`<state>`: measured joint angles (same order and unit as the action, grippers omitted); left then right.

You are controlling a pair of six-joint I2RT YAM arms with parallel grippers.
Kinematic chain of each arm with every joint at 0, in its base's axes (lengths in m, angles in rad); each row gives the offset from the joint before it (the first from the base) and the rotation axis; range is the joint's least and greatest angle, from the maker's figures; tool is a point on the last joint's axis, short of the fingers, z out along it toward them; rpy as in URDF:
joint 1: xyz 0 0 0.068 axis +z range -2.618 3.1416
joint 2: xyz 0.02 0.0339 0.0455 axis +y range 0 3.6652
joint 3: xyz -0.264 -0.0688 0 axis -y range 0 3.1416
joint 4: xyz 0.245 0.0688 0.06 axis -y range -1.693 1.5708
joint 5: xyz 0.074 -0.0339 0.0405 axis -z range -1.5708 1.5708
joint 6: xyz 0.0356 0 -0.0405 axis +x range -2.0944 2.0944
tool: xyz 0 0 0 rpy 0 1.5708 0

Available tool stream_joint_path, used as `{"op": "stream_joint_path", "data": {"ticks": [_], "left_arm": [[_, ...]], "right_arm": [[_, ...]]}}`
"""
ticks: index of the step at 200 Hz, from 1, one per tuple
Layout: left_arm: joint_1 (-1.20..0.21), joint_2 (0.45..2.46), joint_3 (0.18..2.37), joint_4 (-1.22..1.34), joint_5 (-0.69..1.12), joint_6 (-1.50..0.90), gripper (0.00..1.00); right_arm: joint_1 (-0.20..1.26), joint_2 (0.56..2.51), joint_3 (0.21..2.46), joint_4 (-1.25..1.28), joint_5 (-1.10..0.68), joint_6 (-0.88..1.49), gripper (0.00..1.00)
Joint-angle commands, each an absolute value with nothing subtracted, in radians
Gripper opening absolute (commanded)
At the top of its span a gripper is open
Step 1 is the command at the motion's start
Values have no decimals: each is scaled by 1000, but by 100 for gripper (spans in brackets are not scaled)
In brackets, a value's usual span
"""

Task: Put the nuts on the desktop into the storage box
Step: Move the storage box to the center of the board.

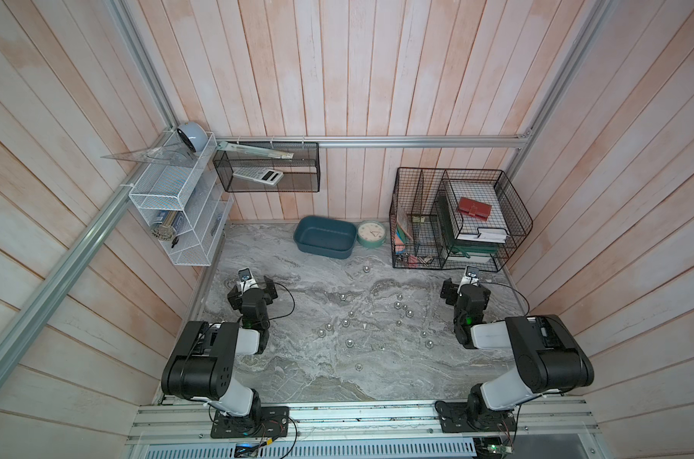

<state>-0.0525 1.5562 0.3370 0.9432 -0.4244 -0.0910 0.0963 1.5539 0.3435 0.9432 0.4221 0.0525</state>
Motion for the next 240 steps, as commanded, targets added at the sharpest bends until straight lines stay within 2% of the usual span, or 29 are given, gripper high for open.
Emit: {"op": "stream_joint_path", "data": {"ticks": [1,73,92,125,156,181,215,240], "left_arm": [[-48,1564,359,966,-430,-97,100],[-46,1534,316,1020,-463,-109,100],[-51,1496,284,1057,-464,-93,100],[-71,1272,354,752,-588,-122,100],[-60,1105,491,396,-591,-285,100],[-45,1007,661,11,-533,-467,100],[-35,1021,810,-206,-380,-535,100],[-35,1087,905,-358,-307,-584,100]], "right_arm": [[91,1566,361,963,441,66,98],[91,1565,359,969,442,64,98],[103,1498,331,963,444,57,98],[132,1263,316,835,520,45,98],[117,1014,380,572,605,307,98],[82,893,524,250,458,420,98],[73,908,726,-104,350,501,98],[73,963,805,-204,174,517,98]]}}
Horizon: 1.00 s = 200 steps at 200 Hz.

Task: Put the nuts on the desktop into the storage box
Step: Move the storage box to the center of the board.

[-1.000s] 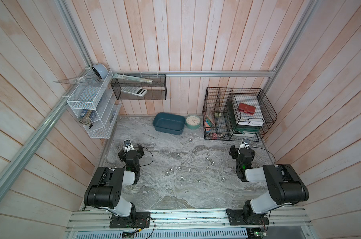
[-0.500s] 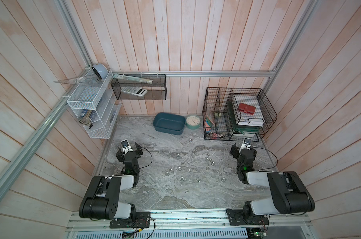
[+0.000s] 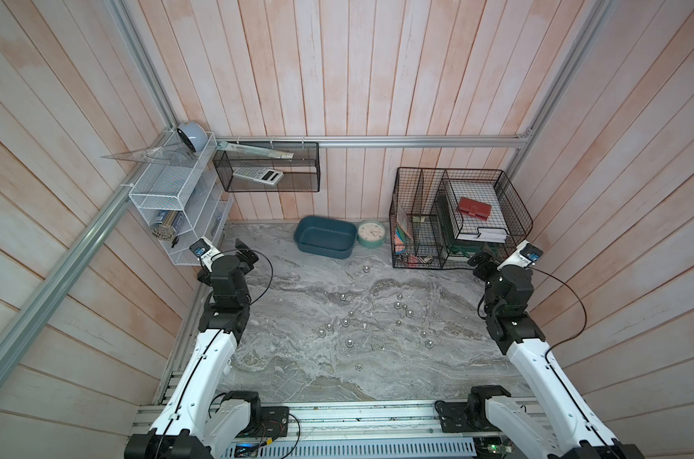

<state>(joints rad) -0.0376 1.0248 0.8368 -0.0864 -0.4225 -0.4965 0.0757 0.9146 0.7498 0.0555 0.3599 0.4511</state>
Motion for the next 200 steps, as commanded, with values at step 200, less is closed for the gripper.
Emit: {"op": "stream_joint_path", "data": {"ticks": [200], "left_arm": [[-103,1771,1554,-691,51,-508,96]], "right_arm": [[228,1389,1201,-549,-254,587,98]]}}
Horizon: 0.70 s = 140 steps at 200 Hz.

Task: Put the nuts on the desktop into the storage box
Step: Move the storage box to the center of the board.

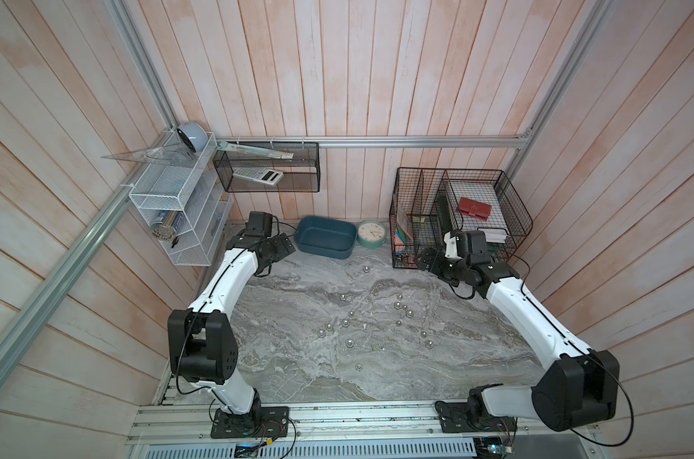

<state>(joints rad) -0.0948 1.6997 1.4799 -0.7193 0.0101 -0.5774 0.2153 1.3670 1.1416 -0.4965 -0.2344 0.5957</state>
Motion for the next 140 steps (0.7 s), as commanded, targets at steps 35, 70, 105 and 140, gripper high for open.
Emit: {"op": "stream_joint_path", "data": {"ticks": [35,70,105,140], "left_arm": [[-118,1951,1746,-701,23,-429,99],[-134,2207,2054,-823,-9,-342,90],[-135,2422,2350,-918,-65,-300,80],[-132,2534,2466,-932,-112,-283,75]], "right_arm": [[254,1431,1267,-600,-244,571,98],[287,1472,1346,-690,-218,534,98],[307,1480,1384,-717,-201,533,98],[310,1480,1409,-744,-185,534,98]]}}
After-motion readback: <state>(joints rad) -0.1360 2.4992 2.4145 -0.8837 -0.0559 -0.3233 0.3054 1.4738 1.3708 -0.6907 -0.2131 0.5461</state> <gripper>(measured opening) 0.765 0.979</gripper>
